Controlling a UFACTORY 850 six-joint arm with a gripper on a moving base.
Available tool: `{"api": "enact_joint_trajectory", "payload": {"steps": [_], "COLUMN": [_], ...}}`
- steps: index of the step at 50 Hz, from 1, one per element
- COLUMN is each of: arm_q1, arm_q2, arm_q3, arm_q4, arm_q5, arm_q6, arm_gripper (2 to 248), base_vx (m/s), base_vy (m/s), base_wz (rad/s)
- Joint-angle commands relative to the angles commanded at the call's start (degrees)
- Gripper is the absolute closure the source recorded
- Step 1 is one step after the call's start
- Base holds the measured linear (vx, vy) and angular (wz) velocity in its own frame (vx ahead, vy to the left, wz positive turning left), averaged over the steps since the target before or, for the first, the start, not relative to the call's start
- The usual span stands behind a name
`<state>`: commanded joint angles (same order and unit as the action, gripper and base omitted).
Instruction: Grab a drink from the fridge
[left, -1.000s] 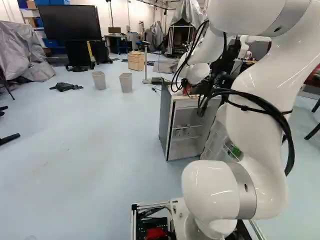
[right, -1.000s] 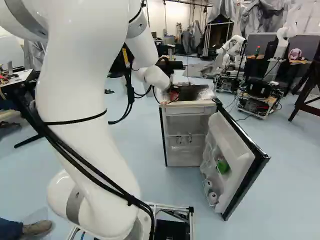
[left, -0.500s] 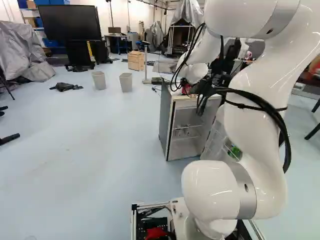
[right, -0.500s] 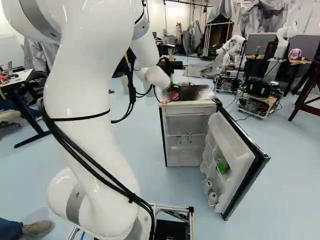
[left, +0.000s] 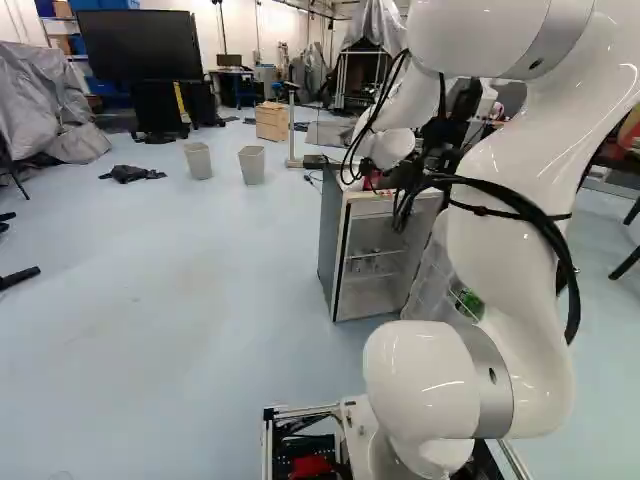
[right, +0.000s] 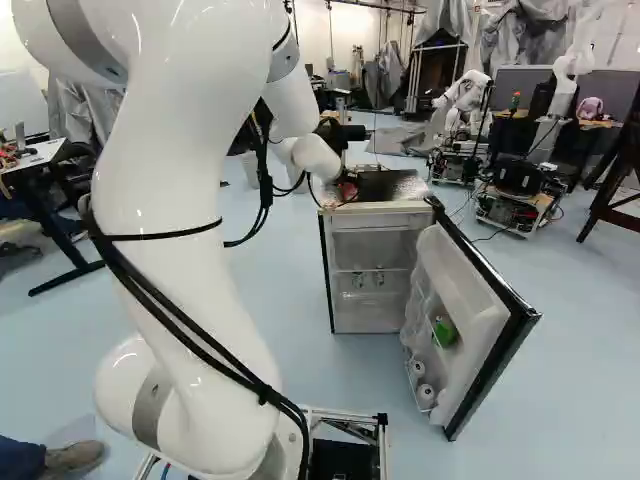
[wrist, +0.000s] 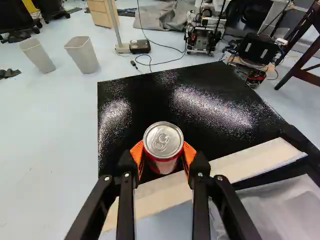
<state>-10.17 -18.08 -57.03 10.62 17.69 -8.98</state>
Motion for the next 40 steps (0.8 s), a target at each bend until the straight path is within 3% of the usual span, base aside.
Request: {"api": "enact_joint_trajectory", "payload": {"steps": [3,4,8,9,13,14,18,19,40], "arm_q1": [0.0,0.0,0.0,0.0,0.0,-0.01,-0.08,-0.13,-2.2], "arm_q2": [0.0,0.0,0.0,0.0,0.02,0.06,0.45,0.61,4.99], "arm_q3": [0.0,0.0,0.0,0.0,0.03,0.07,0.53,0.72,5.86], "arm_q4": [0.0,0.0,0.0,0.0,0.0,0.0,0.0,0.0,0.0], "arm_q5": [0.0,0.0,0.0,0.0,0.0,0.0,0.0,0.0,0.0], "arm_q6": [0.0,0.0,0.0,0.0,0.0,0.0,0.0,0.0,0.0], "arm_gripper": [142,111,111,77,77,42,42,7,3], "base_vx": [0.0,0.0,0.0,0.0,0.0,0.0,0.0,0.0,0.0], "base_vy": [0.0,0.0,0.0,0.0,0.0,0.0,0.0,0.0,0.0], "base_wz": [0.0,0.0,0.0,0.0,0.0,0.0,0.0,0.0,0.0]}}
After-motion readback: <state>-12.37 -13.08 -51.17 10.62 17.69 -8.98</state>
